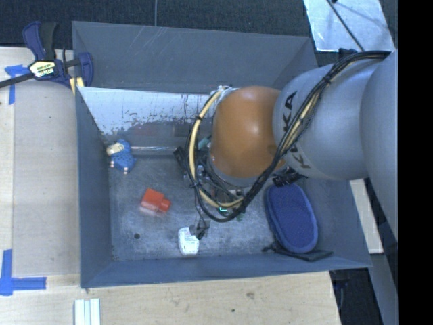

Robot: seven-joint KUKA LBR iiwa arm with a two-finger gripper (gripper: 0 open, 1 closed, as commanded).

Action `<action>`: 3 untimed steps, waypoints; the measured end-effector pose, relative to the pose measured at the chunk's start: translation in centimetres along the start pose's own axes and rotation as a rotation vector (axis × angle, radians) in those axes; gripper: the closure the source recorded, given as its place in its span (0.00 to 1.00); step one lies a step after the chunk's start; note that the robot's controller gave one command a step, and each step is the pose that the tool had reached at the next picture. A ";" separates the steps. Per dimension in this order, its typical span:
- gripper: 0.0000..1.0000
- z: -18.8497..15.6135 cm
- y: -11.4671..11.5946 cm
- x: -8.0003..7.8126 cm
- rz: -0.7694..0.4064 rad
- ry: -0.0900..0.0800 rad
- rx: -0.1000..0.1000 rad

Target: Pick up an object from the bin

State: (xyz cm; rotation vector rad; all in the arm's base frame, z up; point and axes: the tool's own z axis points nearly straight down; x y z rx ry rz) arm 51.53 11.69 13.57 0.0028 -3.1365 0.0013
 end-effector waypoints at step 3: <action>1.00 -14.9 6.4 -2.2 -0.028 -0.016 -0.004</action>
Offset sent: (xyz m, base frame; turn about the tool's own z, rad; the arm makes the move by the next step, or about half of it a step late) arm 0.0242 0.0560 -0.0560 -0.0215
